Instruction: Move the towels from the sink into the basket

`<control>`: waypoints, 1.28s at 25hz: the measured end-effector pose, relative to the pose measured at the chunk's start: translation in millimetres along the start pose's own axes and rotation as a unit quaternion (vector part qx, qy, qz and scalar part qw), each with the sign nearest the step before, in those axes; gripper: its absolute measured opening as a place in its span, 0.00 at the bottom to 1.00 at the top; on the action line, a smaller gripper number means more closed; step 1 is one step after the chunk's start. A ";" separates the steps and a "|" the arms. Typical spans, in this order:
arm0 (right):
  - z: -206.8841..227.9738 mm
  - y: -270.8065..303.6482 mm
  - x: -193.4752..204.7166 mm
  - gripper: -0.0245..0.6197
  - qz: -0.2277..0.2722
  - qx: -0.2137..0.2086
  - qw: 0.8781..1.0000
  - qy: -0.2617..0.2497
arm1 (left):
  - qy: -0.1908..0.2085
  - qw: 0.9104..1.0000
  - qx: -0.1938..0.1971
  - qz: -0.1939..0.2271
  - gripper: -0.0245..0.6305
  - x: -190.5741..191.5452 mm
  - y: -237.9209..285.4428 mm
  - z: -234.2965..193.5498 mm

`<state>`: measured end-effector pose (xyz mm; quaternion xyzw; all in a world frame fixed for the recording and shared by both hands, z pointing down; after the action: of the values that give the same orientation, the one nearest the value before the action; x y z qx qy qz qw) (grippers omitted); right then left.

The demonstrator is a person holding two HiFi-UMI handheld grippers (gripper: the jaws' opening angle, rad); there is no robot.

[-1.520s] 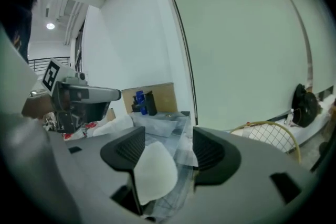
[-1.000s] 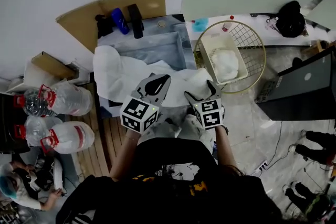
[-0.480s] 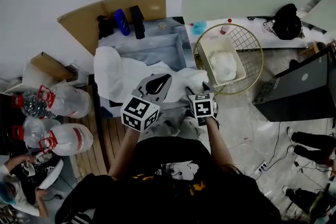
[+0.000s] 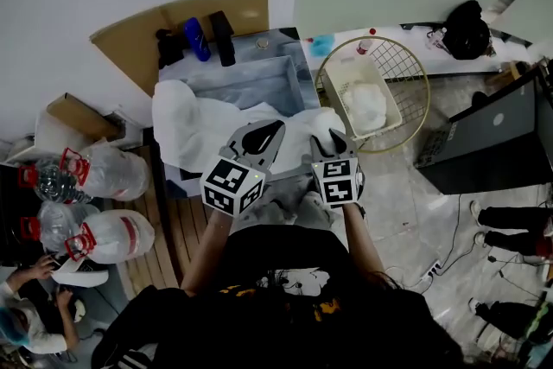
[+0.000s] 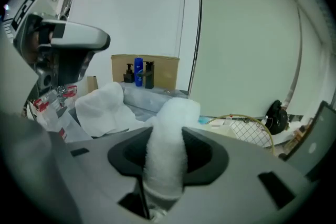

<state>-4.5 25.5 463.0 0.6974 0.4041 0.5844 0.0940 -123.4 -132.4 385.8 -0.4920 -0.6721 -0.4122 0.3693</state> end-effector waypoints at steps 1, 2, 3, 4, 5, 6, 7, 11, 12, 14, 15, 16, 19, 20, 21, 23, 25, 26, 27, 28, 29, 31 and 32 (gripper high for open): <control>2.8 -5.1 -5.9 0.28 0.010 0.004 1.000 0.000 | 0.000 1.000 0.003 0.000 0.05 -0.6 1.2 0.2; 6.1 -10.7 -12.0 0.28 0.020 0.009 1.000 -0.003 | 0.000 1.000 0.005 0.001 0.05 -1.5 2.9 0.3; 10.2 -16.7 -18.3 0.27 0.029 0.015 0.999 -0.008 | -0.001 1.000 0.008 0.001 0.05 -2.7 5.0 0.6; 15.0 -22.9 -24.5 0.27 0.037 0.024 0.999 -0.015 | -0.001 1.000 0.012 0.002 0.05 -3.9 7.5 0.8; 20.5 -29.0 -30.5 0.27 0.045 0.033 0.998 -0.024 | -0.002 1.000 0.015 0.003 0.05 -5.1 10.4 1.0; 26.7 -34.7 -36.1 0.27 0.051 0.043 0.997 -0.032 | -0.002 1.000 0.019 0.003 0.05 -6.1 13.7 1.2; 33.6 -39.8 -41.2 0.27 0.057 0.053 0.996 -0.040 | -0.002 1.000 0.023 0.004 0.05 -7.1 17.3 1.2; 67.0 -51.9 -55.8 0.27 0.072 0.081 0.993 -0.055 | -0.002 0.999 0.037 0.007 0.05 -11.8 37.0 2.9; 75.3 -53.1 -56.9 0.27 0.074 0.085 0.992 -0.055 | -0.003 0.999 0.040 0.007 0.05 -12.8 42.8 4.4; 89.9 -54.1 -56.8 0.26 0.078 0.089 0.992 -0.054 | -0.004 0.999 0.048 0.008 0.05 -14.3 54.8 8.8; 96.4 -54.1 -56.6 0.26 0.080 0.090 0.991 -0.054 | -0.004 0.999 0.051 0.008 0.05 -15.4 60.9 11.4; 102.7 -53.5 -56.9 0.25 0.082 0.090 0.991 -0.057 | -0.003 0.999 0.053 0.008 0.05 -16.8 67.0 14.0; 125.6 -48.4 -60.7 0.24 0.093 0.092 0.989 -0.066 | -0.001 0.999 0.052 0.012 0.05 -23.8 85.8 19.0; 135.5 -45.9 -61.9 0.23 0.096 0.094 0.989 -0.067 | 0.000 0.999 0.050 0.013 0.05 -26.6 92.8 19.6; 146.8 -43.3 -62.7 0.23 0.100 0.097 0.988 -0.067 | 0.000 0.999 0.047 0.015 0.05 -29.6 100.3 20.0; 172.5 -37.2 -63.5 0.23 0.107 0.100 0.987 -0.067 | 0.001 0.999 0.040 0.018 0.05 -35.4 116.6 20.8; 198.9 -29.1 -64.0 0.22 0.117 0.096 0.986 -0.068 | 0.001 0.999 0.027 0.021 0.05 -40.5 134.7 21.9; 211.4 -24.5 -64.4 0.22 0.123 0.090 0.986 -0.070 | 0.000 1.000 0.019 0.022 0.05 -42.8 144.4 22.9; 223.3 -19.9 -65.0 0.22 0.129 0.084 0.985 -0.075 | -0.001 1.000 0.013 0.022 0.05 -44.8 154.4 24.6; 234.6 -15.5 -65.6 0.22 0.134 0.077 0.985 -0.081 | -0.002 1.000 0.006 0.022 0.05 -46.6 164.8 27.0; 245.9 -11.4 -66.3 0.22 0.139 0.072 0.984 -0.088 | -0.002 1.000 0.001 0.022 0.05 -48.4 175.4 29.9; 269.2 -3.7 -67.8 0.22 0.147 0.065 0.982 -0.102 | -0.003 1.000 -0.010 0.022 0.05 -51.9 196.7 36.4; 280.9 0.1 -68.5 0.22 0.152 0.063 0.980 -0.109 | -0.003 1.000 -0.015 0.022 0.05 -53.7 206.6 39.5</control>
<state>246.6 75.1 328.4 0.8145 0.3171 0.4858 0.0033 85.6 -78.9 361.4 -0.5133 -0.6557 -0.4126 0.3693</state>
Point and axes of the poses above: the fingertips, and each gripper's own axes: y forward along the fingers, z to its right, x out of its underside, the point moved 10 cm from there along -y, backward along the fingers, and after that the axes turned 13 degrees about -y, right-handed, at the moved point
